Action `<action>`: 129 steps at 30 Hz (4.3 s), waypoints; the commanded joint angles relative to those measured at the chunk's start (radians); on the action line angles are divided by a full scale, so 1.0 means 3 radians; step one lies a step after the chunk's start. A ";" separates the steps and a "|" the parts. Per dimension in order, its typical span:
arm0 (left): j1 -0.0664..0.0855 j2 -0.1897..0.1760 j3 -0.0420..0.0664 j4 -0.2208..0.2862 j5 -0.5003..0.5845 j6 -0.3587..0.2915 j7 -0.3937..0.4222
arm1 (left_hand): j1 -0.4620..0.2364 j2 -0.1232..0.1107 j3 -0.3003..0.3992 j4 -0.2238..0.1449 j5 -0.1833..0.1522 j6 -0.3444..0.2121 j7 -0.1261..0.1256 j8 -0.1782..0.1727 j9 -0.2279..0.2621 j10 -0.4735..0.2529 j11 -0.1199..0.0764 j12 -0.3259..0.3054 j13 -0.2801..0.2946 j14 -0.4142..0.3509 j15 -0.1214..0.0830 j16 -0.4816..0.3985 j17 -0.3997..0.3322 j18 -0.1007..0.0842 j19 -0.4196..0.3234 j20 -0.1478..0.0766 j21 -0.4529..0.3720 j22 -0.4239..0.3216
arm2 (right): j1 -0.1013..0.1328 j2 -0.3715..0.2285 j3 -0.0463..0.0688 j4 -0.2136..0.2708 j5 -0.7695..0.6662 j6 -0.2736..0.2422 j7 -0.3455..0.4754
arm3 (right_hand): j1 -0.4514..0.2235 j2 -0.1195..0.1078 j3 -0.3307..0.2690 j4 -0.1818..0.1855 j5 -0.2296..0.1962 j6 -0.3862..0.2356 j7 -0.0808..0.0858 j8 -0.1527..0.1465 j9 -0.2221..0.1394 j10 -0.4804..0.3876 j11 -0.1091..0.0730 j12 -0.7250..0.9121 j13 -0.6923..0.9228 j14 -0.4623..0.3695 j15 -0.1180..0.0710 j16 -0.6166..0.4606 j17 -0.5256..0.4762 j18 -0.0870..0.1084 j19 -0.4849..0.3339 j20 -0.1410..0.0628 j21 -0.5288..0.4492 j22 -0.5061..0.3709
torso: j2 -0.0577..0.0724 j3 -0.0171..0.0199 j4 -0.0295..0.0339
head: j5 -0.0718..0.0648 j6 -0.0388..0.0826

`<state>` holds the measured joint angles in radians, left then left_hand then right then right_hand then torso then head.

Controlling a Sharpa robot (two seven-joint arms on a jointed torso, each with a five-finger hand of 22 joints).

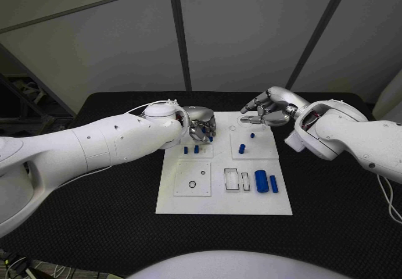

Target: Assemble the parts on the task board

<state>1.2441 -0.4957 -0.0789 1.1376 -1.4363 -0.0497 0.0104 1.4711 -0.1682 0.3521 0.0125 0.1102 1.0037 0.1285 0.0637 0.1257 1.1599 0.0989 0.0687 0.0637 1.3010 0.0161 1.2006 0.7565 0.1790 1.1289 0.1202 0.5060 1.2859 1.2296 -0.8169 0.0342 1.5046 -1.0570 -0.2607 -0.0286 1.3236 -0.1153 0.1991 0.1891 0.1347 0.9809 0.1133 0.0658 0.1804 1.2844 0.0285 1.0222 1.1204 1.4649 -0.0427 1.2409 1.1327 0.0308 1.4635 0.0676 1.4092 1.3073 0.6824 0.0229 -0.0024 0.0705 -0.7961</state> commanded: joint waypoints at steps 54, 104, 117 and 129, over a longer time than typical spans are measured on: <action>-0.0015 -0.0454 0.0271 0.0381 0.0095 -0.0049 0.0025 | -0.0017 0.0204 0.0308 -0.0168 -0.0002 0.0433 0.0029 0.0153 -0.0019 0.0306 -0.0096 0.0103 0.0014 0.0209 -0.0078 0.0217 0.0149 -0.0070 0.0262 -0.0068 0.0651 0.0256 | 0.0005 -0.0003 0.0002 -0.0017 -0.0008 -0.0011 0.0035 | 0.0032 0.0001 0.0012 0.0005 0.0013 0.0027 -0.0004 0.0005 0.0007 0.0020 -0.0003 0.0008 0.0011 0.0031 -0.0015 0.0008 0.0010 0.0048 0.0016 -0.0011 -0.0003 0.0317 | 0.0000 0.0000 0.0006 | 0.0031 0.0061; -0.0082 -0.0553 0.0272 0.0370 0.0110 0.0239 -0.0100 | -0.0054 0.0172 0.0310 -0.0187 -0.0082 0.0447 0.0021 0.0141 -0.0031 0.0317 -0.0102 0.0093 0.0011 0.0187 -0.0083 0.0168 0.0048 -0.0066 0.0246 -0.0072 0.0624 0.0243 | 0.0005 -0.0011 0.0002 -0.0010 -0.0008 -0.0005 0.0023 | 0.0032 0.0001 0.0012 0.0005 0.0013 0.0027 -0.0004 0.0005 0.0007 0.0020 -0.0003 0.0008 0.0011 0.0031 -0.0015 0.0008 0.0010 0.0048 0.0016 -0.0011 -0.0003 0.0317 | 0.0001 0.0000 -0.0001 | 0.0051 0.0021; -0.0086 -0.0547 0.0271 0.0364 0.0070 0.0291 -0.0159 | -0.0068 0.0164 0.0307 -0.0186 -0.0098 0.0443 0.0022 0.0134 -0.0035 0.0315 -0.0101 0.0089 0.0010 0.0184 -0.0082 0.0164 0.0039 -0.0065 0.0239 -0.0071 0.0615 0.0240 | 0.0005 -0.0012 0.0002 -0.0012 -0.0008 -0.0003 0.0022 | 0.0032 0.0001 0.0012 0.0005 0.0013 0.0027 -0.0004 0.0005 0.0007 0.0020 -0.0003 0.0008 0.0011 0.0031 -0.0015 0.0008 0.0010 0.0048 0.0016 -0.0011 -0.0003 0.0317 | 0.0001 0.0000 -0.0003 | 0.0047 0.0011; -0.0088 -0.0537 0.0270 0.0363 0.0065 0.0317 -0.0152 | -0.0114 0.0123 0.0298 -0.0176 -0.0122 0.0411 0.0030 0.0105 -0.0053 0.0290 -0.0091 0.0067 0.0005 0.0176 -0.0073 0.0153 0.0009 -0.0064 0.0226 -0.0066 0.0594 0.0231 | 0.0005 -0.0007 0.0002 -0.0018 -0.0008 -0.0003 0.0022 | 0.0032 0.0001 0.0012 0.0005 0.0013 0.0027 -0.0004 0.0005 0.0007 0.0020 -0.0003 0.0008 0.0011 0.0031 -0.0015 0.0008 0.0010 0.0048 0.0016 -0.0011 -0.0003 0.0317 | 0.0001 0.0001 -0.0001 | 0.0050 0.0006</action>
<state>1.2182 -0.6582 0.0026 1.2474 -1.4104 0.0259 -0.0290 1.4431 -0.1306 0.4416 -0.0388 0.0796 1.1305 0.1342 0.0982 0.1112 1.2490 0.0671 0.0918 0.0662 1.3580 -0.0083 1.2497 0.7602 0.1559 1.2003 0.1021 0.6877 1.3075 1.2294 -0.8195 0.0342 1.4988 -1.0575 -0.2604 -0.0284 1.3236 -0.1153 0.1990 0.1890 0.1346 0.9809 0.1133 0.0658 0.1814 1.2847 0.0283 1.0222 1.1224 1.4649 -0.0427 1.2409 1.1340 0.0308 1.4635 0.0676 1.4092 1.3078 0.6827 0.0227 -0.0025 0.0848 -0.7943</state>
